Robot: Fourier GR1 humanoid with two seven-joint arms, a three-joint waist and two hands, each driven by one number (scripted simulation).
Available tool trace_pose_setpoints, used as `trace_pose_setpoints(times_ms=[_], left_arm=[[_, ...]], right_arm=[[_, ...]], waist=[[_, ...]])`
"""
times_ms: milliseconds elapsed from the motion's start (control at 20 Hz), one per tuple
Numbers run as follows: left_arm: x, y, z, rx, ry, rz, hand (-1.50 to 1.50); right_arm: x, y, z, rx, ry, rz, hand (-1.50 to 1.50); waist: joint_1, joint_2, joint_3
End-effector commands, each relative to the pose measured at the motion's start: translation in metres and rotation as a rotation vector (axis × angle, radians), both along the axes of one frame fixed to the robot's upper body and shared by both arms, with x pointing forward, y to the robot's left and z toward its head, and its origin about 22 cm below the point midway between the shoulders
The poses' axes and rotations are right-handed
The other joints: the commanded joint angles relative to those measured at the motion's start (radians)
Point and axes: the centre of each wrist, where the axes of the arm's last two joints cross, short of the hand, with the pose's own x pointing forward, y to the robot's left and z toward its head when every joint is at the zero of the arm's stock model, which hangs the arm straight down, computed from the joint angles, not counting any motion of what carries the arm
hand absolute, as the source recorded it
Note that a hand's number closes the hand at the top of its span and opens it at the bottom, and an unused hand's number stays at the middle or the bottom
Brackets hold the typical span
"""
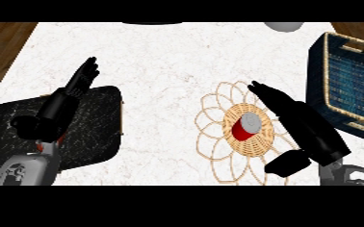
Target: Pick the can from the placemat and place it in the basket
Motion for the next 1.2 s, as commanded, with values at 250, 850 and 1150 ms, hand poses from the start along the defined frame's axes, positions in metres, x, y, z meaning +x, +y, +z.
trace_pose_setpoints(times_ms=[250, 850, 1150], left_arm=[[-0.004, -0.020, -0.001, 0.006, 0.009, -0.024, 0.00], [0.009, -0.003, -0.006, 0.003, 0.002, -0.012, 0.00], [0.001, -0.014, 0.000, -0.004, 0.002, -0.002, 0.00]], right_arm=[[0.000, 0.032, -0.027, -0.088, 0.006, -0.021, -1.50], [0.021, 0.036, -0.042, -0.134, 0.047, -0.036, -1.50], [0.031, 0.034, -0.048, -0.154, 0.068, -0.054, -1.50]], waist=[[0.002, 0.000, 0.000], [0.000, 0.001, 0.000], [0.000, 0.000, 0.000]])
